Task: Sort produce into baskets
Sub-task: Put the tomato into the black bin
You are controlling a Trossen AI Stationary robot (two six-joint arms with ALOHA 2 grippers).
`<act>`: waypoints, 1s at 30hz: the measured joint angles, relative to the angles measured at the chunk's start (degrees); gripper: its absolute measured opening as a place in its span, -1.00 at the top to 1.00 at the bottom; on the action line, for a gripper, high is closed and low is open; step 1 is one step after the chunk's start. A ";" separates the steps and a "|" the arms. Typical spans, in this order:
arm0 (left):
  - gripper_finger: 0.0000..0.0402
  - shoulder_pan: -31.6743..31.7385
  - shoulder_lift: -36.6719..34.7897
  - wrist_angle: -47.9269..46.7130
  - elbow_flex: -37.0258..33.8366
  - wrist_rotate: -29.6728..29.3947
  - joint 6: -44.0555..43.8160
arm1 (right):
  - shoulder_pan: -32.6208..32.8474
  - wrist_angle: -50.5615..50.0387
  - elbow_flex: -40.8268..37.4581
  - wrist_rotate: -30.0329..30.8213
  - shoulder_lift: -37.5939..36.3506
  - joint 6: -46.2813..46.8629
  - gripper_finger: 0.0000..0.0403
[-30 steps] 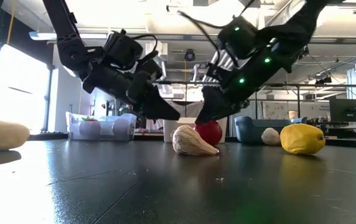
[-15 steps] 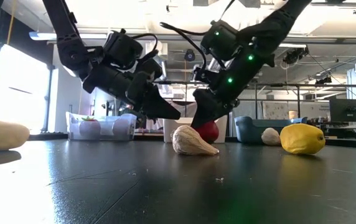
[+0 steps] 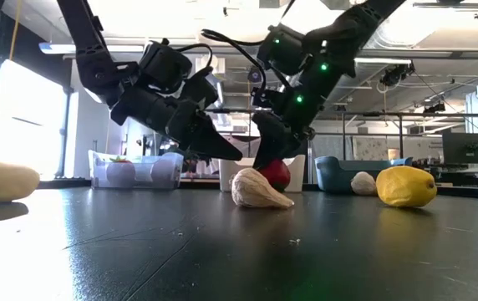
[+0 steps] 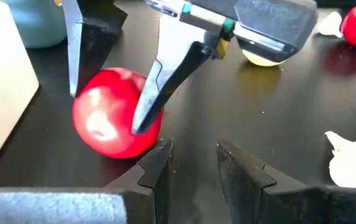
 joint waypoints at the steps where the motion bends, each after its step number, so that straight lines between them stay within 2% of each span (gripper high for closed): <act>1: 0.46 0.00 -0.18 0.01 0.00 0.00 0.18 | 0.02 -0.91 0.60 -0.02 -0.05 -0.01 -0.02; 6: 0.46 0.00 -3.42 -2.54 -0.04 -0.04 1.26 | -0.19 -2.05 1.02 0.14 -2.82 0.36 -0.01; 10: 0.46 -0.27 -7.99 -7.85 -0.02 -1.75 6.16 | -0.61 0.81 -3.09 0.55 -6.42 3.51 -0.01; 14: 0.46 -1.63 -12.31 -11.86 -0.02 -8.97 11.23 | -0.59 10.21 -9.24 0.40 -9.95 6.58 -0.01; 19: 0.40 -3.91 -14.96 -11.87 -0.02 -17.04 18.75 | -0.57 27.27 -16.35 -3.31 -11.75 8.82 -0.01; 22: 0.26 -5.43 -15.52 -11.97 0.00 -21.17 21.05 | -0.59 35.55 -18.63 -5.34 -11.98 9.58 -0.01; 25: 0.04 -6.73 -15.44 -11.63 0.00 -27.03 19.36 | -0.61 40.49 -19.33 -6.57 -11.98 9.59 -0.01; 30: -0.34 -8.03 -15.43 -10.89 0.00 -33.90 19.29 | -0.61 40.38 -18.18 -7.67 -12.02 8.70 -0.01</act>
